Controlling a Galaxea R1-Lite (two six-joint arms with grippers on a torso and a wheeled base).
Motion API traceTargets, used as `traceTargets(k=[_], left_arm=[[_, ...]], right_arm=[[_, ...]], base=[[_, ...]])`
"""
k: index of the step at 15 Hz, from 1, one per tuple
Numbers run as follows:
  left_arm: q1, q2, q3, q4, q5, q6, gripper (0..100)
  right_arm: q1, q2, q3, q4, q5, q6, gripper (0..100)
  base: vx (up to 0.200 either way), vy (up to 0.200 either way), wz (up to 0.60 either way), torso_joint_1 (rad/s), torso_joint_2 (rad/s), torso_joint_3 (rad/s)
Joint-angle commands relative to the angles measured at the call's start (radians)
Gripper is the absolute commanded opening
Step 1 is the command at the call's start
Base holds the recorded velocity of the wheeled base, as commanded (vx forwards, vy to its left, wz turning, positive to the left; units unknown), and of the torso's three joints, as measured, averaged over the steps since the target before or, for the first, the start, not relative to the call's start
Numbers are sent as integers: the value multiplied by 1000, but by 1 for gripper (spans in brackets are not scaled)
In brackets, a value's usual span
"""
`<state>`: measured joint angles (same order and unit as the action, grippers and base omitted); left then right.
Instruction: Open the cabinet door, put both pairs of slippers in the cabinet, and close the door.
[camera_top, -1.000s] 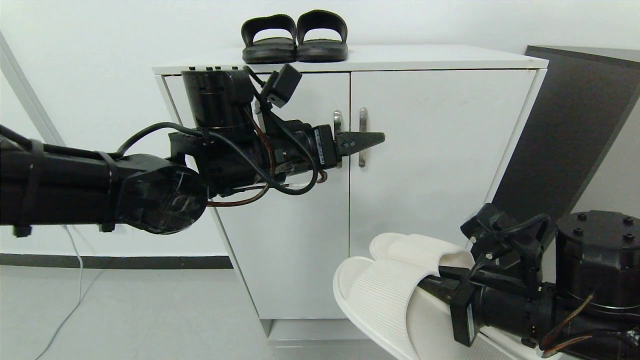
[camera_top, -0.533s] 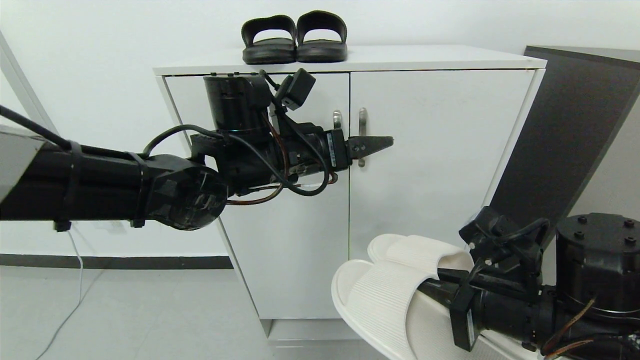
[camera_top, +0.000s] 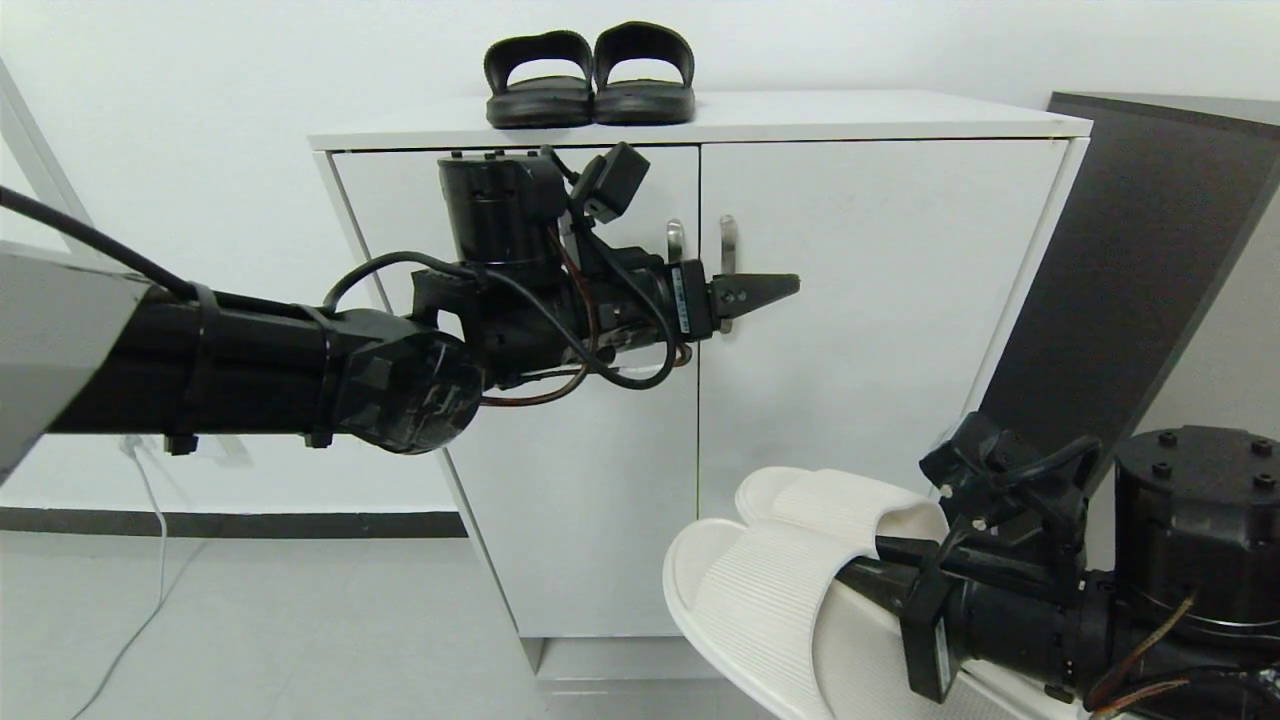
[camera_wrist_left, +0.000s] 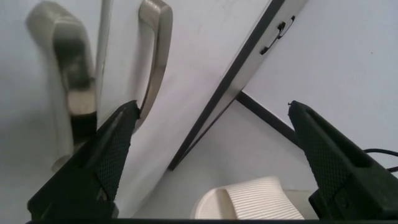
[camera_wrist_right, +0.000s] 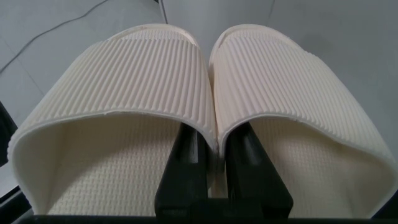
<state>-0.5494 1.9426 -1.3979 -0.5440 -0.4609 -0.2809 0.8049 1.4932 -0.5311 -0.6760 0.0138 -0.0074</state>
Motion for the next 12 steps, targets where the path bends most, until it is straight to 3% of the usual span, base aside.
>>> traceTargets(k=[1,2,3,9,12], left_arm=[[-11,22,-29,3,-1,0,100],[-14,35,-39,3,-1,0,100],[-21,36,-41,3,-1,0,0],[-26,22,-35,-2,1,-3,0],[-38,-34,14,-4,1,-4,0]], right_arm=[[2,-1,-1,-2,2,0,0],[2,-1,-1,-2,2,0,0],[2,-1,-1,-2,2,0,0],[2,1,2,-1,5,0,0],[2,-11,11,-1,46,1,0]], base=[[0,0,0,0,0,0],[0,0,0,0,0,0],[0,0,0,0,0,0],[0,0,0,0,0,0],[0,0,0,0,0,0]])
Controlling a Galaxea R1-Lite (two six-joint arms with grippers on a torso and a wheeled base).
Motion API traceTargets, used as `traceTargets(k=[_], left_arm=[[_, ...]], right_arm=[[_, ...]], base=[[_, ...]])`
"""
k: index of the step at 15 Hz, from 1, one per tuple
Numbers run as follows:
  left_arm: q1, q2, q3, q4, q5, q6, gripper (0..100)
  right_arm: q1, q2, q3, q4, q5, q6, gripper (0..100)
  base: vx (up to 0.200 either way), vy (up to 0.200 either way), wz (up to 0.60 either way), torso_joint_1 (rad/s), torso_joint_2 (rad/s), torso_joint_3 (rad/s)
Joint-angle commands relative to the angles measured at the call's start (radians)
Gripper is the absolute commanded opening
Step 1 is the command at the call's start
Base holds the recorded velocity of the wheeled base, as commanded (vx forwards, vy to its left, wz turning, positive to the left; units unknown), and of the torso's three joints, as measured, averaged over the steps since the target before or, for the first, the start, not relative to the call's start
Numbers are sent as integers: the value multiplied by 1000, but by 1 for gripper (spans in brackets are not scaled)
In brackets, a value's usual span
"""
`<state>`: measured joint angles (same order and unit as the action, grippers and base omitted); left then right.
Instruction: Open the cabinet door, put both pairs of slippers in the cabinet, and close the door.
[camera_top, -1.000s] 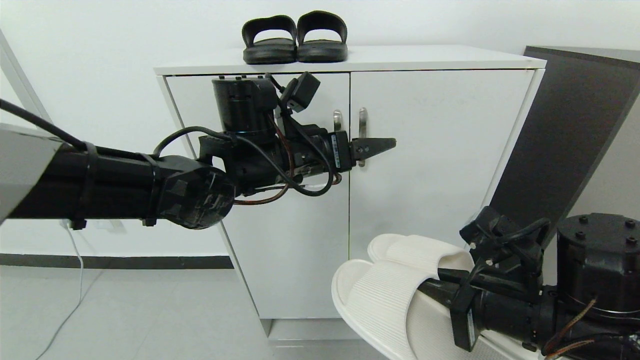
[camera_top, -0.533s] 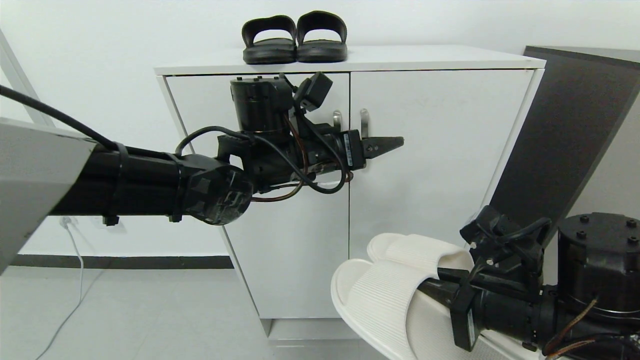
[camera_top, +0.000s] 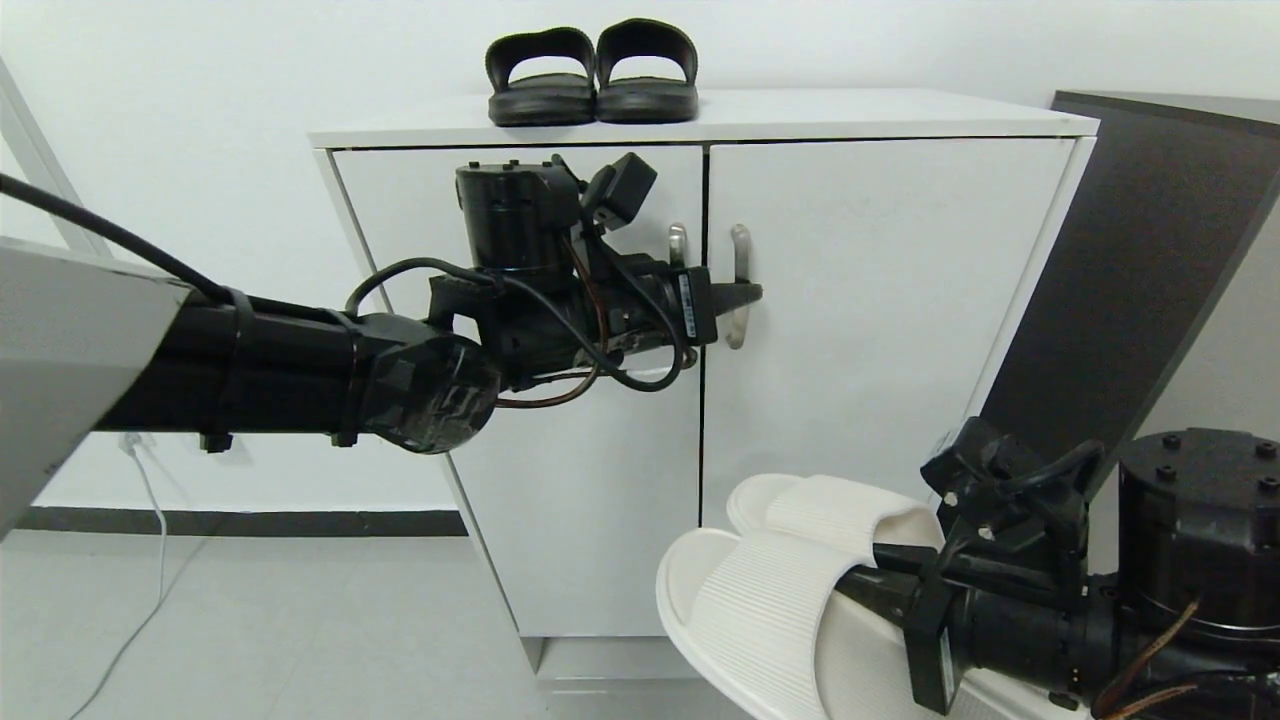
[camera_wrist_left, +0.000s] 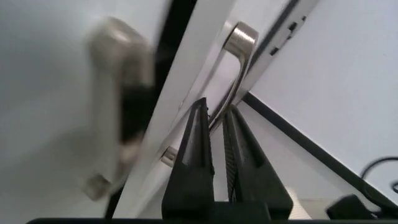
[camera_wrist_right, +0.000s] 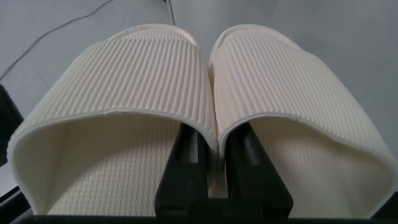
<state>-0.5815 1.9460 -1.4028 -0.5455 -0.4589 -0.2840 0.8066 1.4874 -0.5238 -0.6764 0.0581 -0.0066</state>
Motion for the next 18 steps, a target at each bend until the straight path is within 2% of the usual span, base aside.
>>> traceTargets(k=[1,4,9,14,16,18], left_arm=[[-11,-56,39,-2,-1,-1,0],[-32,-117,87,-2,-1,-1,0],[-84,-271,251,-4,-1,0,0],[-175,-401,378,-4,16,5,0],[-159,-407,398,-10,25,2,0],[-86,-375,400,-28,17,-4,0]], right_arm=[[0,-10,7,0,3,0,0],[3,-15,13,0,31,-1,0],[19,-36,39,0,80,-1,0],[26,-55,62,1,123,-10,0],[29,-58,79,1,151,-36,0],[37,-56,94,3,157,-56,0]], base=[[0,0,0,0,0,0],[0,0,0,0,0,0],[0,0,0,0,0,0],[0,0,0,0,0,0],[0,0,0,0,0,0],[0,0,0,0,0,0]])
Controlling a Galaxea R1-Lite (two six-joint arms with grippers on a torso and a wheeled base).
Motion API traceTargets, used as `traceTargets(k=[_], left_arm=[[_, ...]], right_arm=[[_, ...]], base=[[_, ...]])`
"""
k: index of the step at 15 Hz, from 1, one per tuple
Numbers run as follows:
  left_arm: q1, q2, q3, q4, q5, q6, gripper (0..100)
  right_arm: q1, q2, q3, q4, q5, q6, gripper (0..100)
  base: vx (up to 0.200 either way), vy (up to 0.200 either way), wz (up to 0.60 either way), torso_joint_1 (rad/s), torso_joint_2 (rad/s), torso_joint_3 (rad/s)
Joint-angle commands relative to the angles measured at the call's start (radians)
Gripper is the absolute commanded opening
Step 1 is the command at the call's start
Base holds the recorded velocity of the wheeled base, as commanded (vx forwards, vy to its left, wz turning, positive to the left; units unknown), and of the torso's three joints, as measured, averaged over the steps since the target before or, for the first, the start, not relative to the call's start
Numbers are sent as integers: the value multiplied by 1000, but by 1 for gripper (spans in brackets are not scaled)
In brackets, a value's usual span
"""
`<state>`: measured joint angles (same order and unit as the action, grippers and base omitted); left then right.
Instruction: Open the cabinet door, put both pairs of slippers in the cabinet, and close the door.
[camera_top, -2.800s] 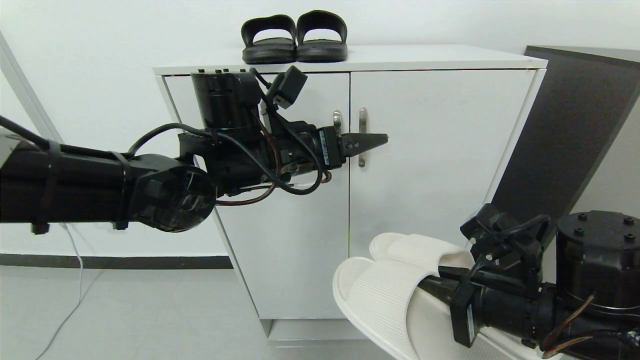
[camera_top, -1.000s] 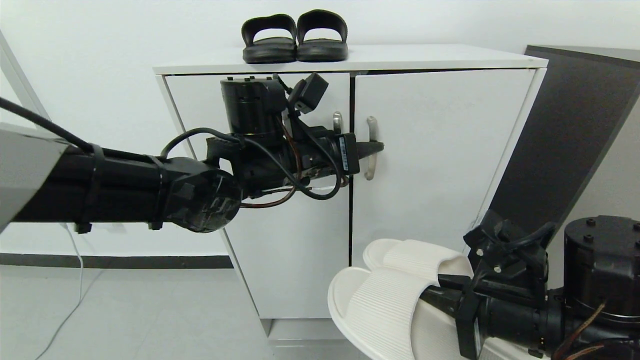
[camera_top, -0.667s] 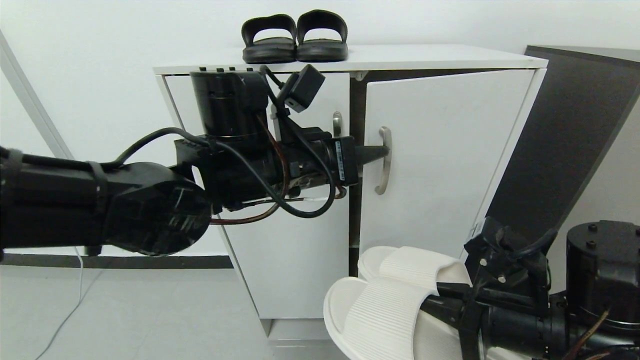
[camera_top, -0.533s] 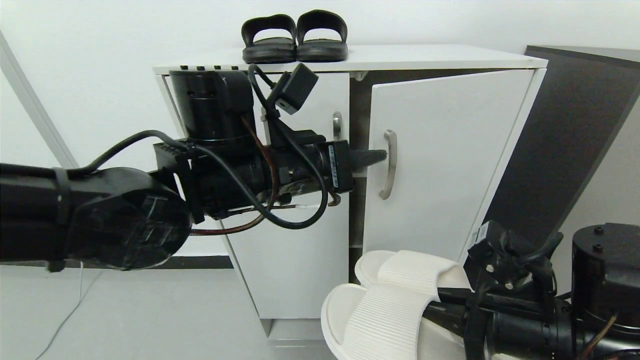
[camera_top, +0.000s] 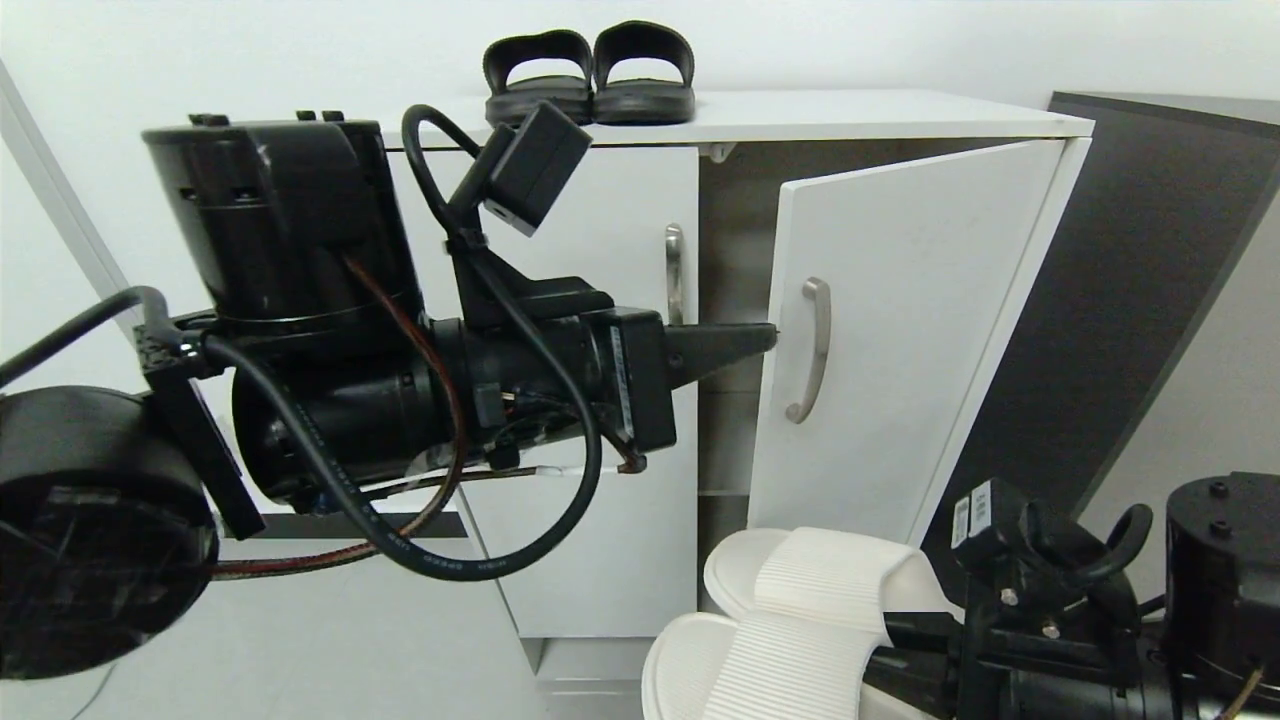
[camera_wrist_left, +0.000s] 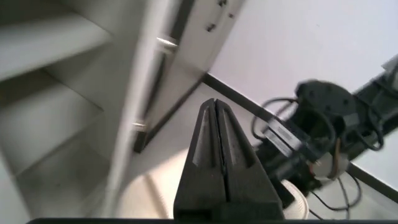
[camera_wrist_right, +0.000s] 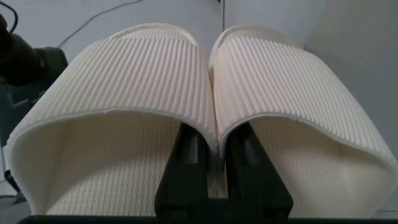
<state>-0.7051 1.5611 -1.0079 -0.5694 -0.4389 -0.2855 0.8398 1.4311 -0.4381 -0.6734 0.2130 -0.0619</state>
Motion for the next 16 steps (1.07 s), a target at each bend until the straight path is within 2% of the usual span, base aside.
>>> traceTargets(k=[1,2,5,10,13,15,16], left_arm=[[65,48,-15,-14,-4,-4,0],[75,94,-46,-30,-1,-6,0],[98,206,-123,-126,9,-49,0],[99,303,-224,-118,9,-50,0],[99,317,-238,-119,17,-53,0],[92,321,-238,-126,39,-53,0],[67,320,-233,-127,45,-52,0]], right_arm=[[9,3,12,0,2,-3,0],[15,5,13,0,3,-3,0],[21,8,24,2,3,-6,0],[47,25,36,3,8,-13,0],[51,28,44,3,9,-30,0],[58,31,48,3,9,-33,0],[64,31,50,3,8,-33,0]], base=[[0,0,0,0,0,0],[0,0,0,0,0,0],[0,0,0,0,0,0],[0,0,0,0,0,0],[0,0,0,0,0,0],[-200,0,0,5,2,-2],[-200,0,0,2,12,-2]])
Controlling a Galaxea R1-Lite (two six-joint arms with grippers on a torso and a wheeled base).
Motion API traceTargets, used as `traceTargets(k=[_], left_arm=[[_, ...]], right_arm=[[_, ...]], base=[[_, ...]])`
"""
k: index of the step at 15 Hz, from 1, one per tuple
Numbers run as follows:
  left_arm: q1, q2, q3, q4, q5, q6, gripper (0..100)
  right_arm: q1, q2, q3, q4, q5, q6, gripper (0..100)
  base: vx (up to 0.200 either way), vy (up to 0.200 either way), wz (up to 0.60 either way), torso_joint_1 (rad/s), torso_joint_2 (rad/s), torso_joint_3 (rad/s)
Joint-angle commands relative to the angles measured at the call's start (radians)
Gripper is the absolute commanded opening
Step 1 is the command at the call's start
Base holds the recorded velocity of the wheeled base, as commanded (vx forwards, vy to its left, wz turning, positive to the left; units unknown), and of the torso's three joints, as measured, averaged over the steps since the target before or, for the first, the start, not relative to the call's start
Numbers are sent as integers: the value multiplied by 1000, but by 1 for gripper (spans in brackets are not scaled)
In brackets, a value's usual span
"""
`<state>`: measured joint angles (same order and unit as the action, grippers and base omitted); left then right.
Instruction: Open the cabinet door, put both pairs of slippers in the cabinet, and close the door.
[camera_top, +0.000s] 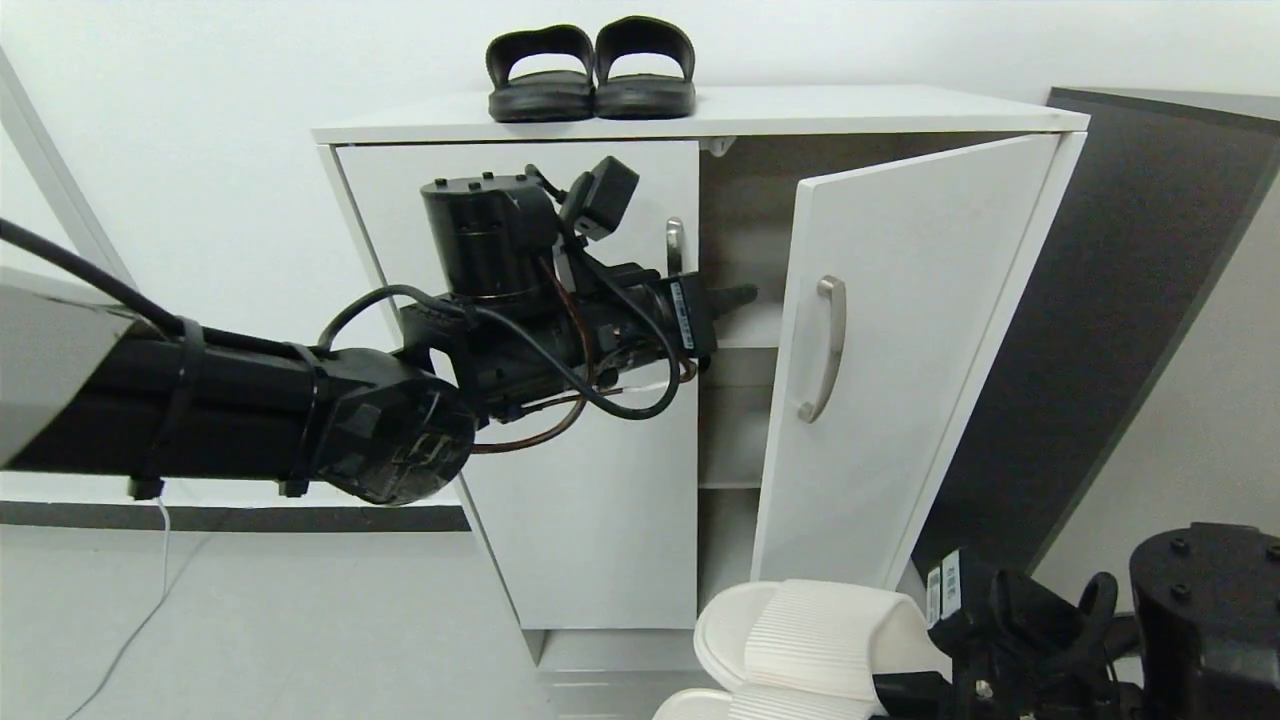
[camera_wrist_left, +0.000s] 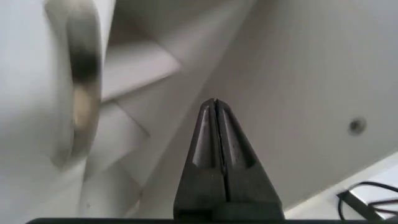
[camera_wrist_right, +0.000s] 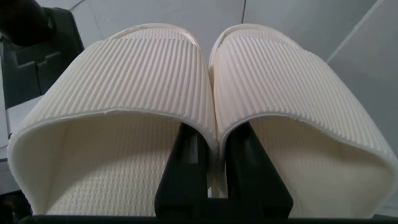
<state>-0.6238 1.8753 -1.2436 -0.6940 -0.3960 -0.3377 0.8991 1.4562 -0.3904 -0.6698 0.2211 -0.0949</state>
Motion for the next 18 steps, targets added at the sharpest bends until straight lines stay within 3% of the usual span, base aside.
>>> traceTargets(k=[1,3,6,10,14,15,16,17,18], left_arm=[[-54,-2,20,-5,6,6,0],[-135,-24,70,-51,51,6,0],[-171,-42,104,-97,74,8,0],[-117,-79,131,-108,80,9,0],[-51,-295,243,-78,201,29,0],[-7,-433,305,19,270,74,0],[24,-559,357,148,345,140,0],[59,-685,394,298,424,175,0],[85,-743,405,369,456,177,0]], right_arm=[[9,6,4,-1,1,0,0],[15,6,12,-1,1,0,0],[20,6,13,-2,1,0,0],[15,12,1,-7,-2,4,0],[-88,55,-73,-7,-14,63,0],[-111,78,-99,-7,-49,92,0],[-114,99,-116,-8,-94,106,0],[-115,115,-127,-8,-131,124,0],[-115,121,-133,-10,-141,129,0]], base=[[-200,0,0,2,2,2],[-200,0,0,-2,5,2],[-200,0,0,2,4,1],[0,0,0,0,0,0],[0,0,0,0,0,0],[0,0,0,0,0,0],[0,0,0,0,0,0],[0,0,0,0,0,0],[0,0,0,0,0,0]])
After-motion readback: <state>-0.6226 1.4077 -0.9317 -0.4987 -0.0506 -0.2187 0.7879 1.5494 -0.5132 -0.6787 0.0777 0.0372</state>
